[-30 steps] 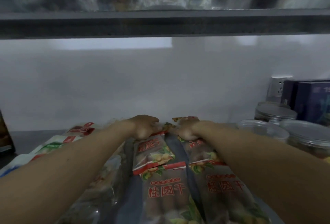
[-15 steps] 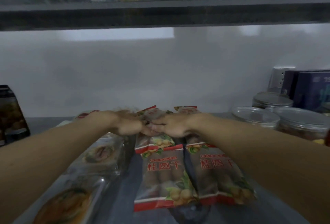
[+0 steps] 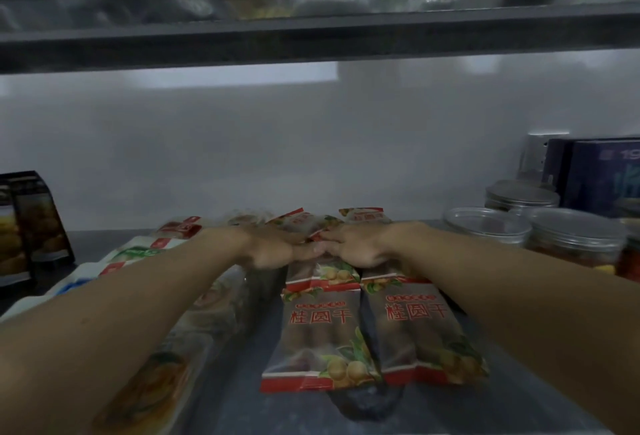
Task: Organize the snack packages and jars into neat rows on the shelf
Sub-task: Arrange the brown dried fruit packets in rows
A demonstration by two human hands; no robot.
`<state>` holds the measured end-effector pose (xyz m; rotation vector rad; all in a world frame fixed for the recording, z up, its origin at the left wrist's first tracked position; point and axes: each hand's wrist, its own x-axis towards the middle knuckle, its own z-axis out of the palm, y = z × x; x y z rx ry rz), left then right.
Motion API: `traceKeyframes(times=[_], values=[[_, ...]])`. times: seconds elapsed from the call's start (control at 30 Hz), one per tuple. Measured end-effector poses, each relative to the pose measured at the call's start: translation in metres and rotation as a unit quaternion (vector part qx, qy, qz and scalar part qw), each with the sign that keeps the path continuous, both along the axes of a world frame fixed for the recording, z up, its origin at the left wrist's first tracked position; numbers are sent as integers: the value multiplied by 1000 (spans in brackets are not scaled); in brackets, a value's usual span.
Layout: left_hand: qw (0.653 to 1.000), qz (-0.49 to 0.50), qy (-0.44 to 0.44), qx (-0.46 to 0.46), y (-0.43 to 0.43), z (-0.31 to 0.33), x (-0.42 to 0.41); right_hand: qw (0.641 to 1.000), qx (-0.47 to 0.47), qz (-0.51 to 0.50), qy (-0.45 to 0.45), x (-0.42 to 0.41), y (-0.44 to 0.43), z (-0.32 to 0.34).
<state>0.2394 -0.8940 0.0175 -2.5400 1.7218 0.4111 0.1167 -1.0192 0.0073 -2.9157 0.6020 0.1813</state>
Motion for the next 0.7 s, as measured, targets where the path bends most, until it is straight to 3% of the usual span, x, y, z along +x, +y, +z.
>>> traceKeyframes(times=[0.2,0.53,0.7], values=[[987,33,-125,-90,-16,5,31,997,-18,-44,-57,19,-18,7],[981,28,-182,-64,-59,-9,53,995,-51,-90,-1,58,-48,-3],[986,25,-147,-74,-68,-12,55,995,-45,-93,-6,65,-49,-7]])
